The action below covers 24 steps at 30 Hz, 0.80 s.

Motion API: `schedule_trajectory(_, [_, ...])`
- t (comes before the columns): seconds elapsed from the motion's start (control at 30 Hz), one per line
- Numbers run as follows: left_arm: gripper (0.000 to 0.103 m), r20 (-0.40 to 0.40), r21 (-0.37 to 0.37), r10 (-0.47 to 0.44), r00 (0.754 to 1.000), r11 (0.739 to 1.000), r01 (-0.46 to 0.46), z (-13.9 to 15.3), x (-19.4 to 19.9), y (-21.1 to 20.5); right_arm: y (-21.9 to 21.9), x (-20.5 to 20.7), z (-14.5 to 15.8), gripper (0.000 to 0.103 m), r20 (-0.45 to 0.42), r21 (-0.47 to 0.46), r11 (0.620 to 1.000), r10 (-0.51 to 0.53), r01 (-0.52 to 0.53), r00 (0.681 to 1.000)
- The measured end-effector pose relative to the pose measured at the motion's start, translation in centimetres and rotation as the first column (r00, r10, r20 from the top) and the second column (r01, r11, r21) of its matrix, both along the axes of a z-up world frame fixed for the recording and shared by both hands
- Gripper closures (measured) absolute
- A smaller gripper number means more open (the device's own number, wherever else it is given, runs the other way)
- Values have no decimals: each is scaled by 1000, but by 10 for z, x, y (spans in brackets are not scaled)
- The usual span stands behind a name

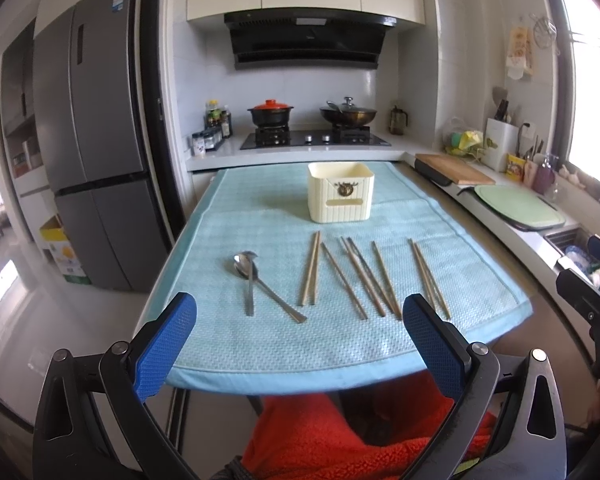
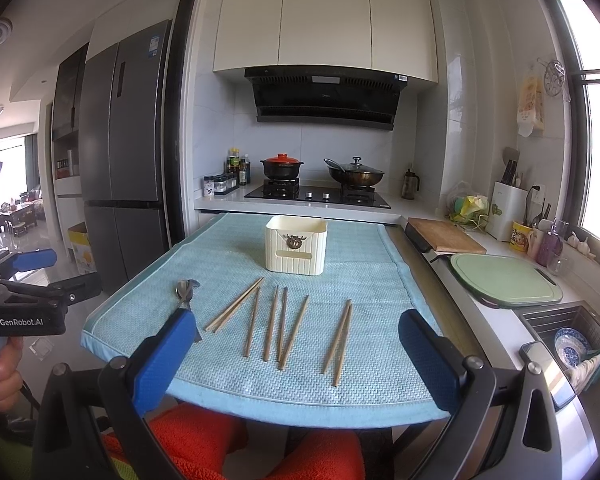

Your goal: Organize utensils

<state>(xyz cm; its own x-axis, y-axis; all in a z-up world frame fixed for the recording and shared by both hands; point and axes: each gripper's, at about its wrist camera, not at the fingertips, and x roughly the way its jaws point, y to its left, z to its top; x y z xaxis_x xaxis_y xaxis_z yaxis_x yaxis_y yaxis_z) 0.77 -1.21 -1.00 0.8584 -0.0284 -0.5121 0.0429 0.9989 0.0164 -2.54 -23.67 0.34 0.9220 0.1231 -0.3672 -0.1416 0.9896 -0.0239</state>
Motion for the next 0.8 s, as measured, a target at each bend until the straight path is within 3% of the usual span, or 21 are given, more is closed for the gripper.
schedule_trajectory(0.43, [0, -13, 10, -4, 1000, 1000, 4, 0, 6, -1, -1, 3, 0, 0, -10, 2, 1000, -4, 4, 1000])
schedule_trajectory(0.8, [0, -36, -24, -1, 999, 1000, 1, -6, 20, 8, 0, 13, 3, 0, -14, 5, 1000, -12, 12, 1000])
